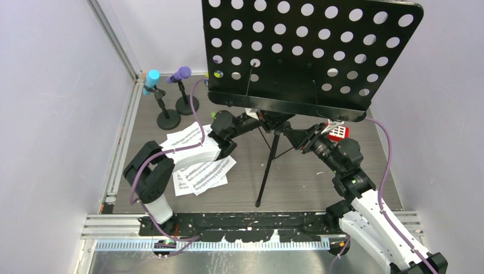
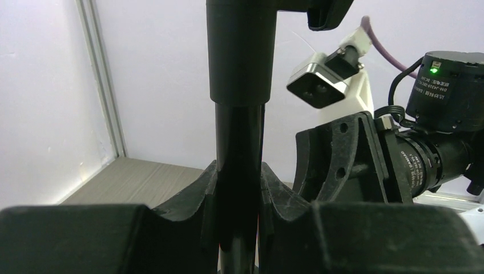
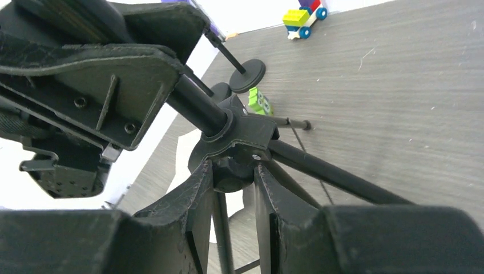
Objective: Pack up the instrument practice props
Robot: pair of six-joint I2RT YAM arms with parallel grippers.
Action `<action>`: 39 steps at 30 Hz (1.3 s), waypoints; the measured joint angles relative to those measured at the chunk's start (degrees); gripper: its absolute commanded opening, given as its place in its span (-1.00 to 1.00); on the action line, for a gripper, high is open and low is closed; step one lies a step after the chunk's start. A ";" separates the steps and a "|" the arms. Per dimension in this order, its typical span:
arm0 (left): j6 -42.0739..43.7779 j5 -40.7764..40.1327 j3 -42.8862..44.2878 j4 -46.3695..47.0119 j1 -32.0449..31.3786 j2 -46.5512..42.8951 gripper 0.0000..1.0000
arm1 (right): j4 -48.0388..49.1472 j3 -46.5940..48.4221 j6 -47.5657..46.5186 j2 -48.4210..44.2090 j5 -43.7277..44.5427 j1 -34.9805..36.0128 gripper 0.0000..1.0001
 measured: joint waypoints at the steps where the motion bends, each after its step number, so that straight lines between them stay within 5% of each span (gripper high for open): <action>1: 0.00 0.02 0.00 0.00 0.00 0.02 -1.00 | 0.31 -0.04 -1.68 -0.24 -0.31 0.00 -0.99; 16: -0.37 0.94 0.68 0.39 -0.02 0.74 -1.00 | 2.49 -0.81 -31.19 -1.81 -6.36 0.11 -0.99; 39: -2.32 4.09 3.37 -1.81 1.14 1.88 -1.00 | -9.60 5.64 -63.52 0.15 -9.29 1.31 -0.99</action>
